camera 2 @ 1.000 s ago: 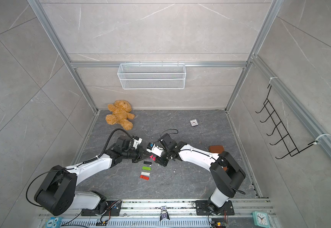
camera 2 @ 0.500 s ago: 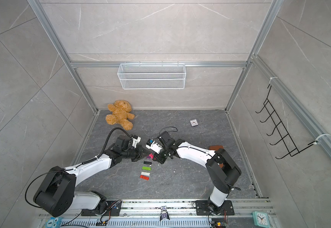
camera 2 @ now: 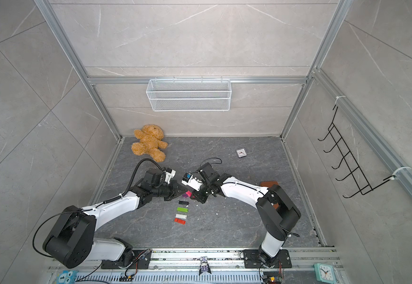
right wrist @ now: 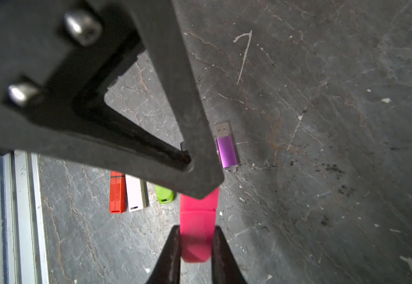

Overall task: Close the usb drive cover
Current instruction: Close the cover of the USB drive.

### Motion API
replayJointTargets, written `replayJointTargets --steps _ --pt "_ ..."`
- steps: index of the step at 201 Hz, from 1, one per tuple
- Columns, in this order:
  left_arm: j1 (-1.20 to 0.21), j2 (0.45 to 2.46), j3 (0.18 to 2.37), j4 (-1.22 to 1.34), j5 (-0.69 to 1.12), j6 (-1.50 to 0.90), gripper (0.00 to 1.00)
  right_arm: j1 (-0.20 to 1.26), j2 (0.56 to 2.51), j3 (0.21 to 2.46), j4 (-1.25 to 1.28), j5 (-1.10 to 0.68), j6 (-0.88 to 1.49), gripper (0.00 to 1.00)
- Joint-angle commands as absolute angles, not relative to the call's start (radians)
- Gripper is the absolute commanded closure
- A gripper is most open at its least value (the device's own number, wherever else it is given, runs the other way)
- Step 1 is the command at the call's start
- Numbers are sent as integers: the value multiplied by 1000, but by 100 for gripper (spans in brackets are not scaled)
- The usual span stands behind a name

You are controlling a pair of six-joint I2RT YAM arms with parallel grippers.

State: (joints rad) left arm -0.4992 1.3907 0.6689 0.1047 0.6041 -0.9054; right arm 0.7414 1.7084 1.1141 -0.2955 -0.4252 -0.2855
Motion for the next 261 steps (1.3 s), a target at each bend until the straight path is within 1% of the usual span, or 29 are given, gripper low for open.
replayJointTargets --steps 1,21,68,111,147,204,230,261 --pt "-551 1427 637 72 721 -915 100 766 1685 1250 2 -546 -324 89" --pt "-551 1428 637 72 720 -915 100 766 1702 1293 -33 -534 -326 89" --pt "-565 1436 644 72 715 -909 100 757 1731 1341 -52 -512 -243 89" --pt "-571 1446 631 88 723 -915 100 750 1754 1372 -53 -554 -273 90" --pt "-578 1436 612 107 719 -925 100 745 1790 1457 -107 -587 -282 90" --pt "-580 1410 581 124 709 -935 100 736 1727 1342 107 -637 -333 91" --pt "-581 1413 589 121 710 -932 100 736 1752 1397 7 -605 -325 91" --pt "-579 1378 613 52 667 -905 100 736 1770 1399 -107 -539 -349 89"
